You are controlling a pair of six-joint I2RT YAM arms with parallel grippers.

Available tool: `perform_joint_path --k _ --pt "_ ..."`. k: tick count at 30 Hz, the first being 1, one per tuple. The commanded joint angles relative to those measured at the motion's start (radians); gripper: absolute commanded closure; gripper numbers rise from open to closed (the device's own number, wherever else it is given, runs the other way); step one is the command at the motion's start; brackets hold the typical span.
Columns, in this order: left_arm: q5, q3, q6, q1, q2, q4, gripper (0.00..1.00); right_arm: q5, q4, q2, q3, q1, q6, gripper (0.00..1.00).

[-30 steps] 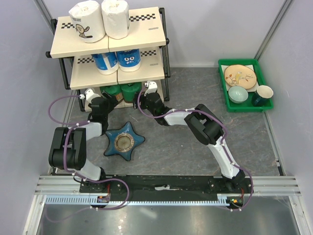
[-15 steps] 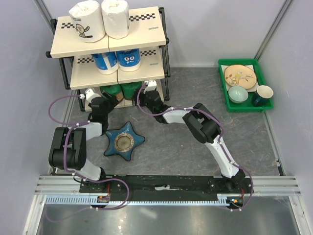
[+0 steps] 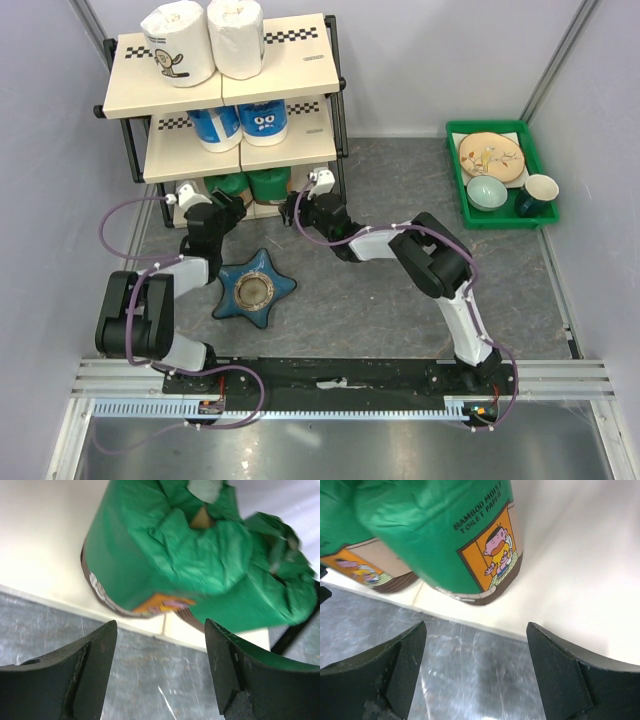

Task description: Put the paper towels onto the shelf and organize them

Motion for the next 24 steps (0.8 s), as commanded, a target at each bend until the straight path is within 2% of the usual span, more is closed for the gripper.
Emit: perform_joint_path --k 1,6,10,13,17,24 --pt "0.006 -0.063 -0.005 -0.016 -0.140 -0.004 0.23 -0.032 0.079 -0.142 -0.073 -0.002 0.008 0.10" --pt "0.018 -0.123 -0.006 -0.026 -0.324 -0.107 0.23 -0.053 0.044 -0.294 -0.194 0.004 0.034 0.10" --pt "0.051 -0.143 0.003 -0.030 -0.482 -0.274 0.23 -0.076 -0.073 -0.450 -0.295 0.028 0.037 0.09" --pt "0.063 -0.123 0.017 -0.030 -0.602 -0.455 0.22 -0.027 -0.205 -0.550 -0.335 0.061 0.031 0.08" --pt "0.100 -0.094 0.050 -0.030 -0.743 -0.628 0.22 0.017 -0.262 -0.670 -0.417 0.084 0.035 0.07" --pt "0.155 -0.017 0.119 -0.030 -0.895 -0.771 0.21 0.046 -0.352 -0.808 -0.471 0.093 0.046 0.06"
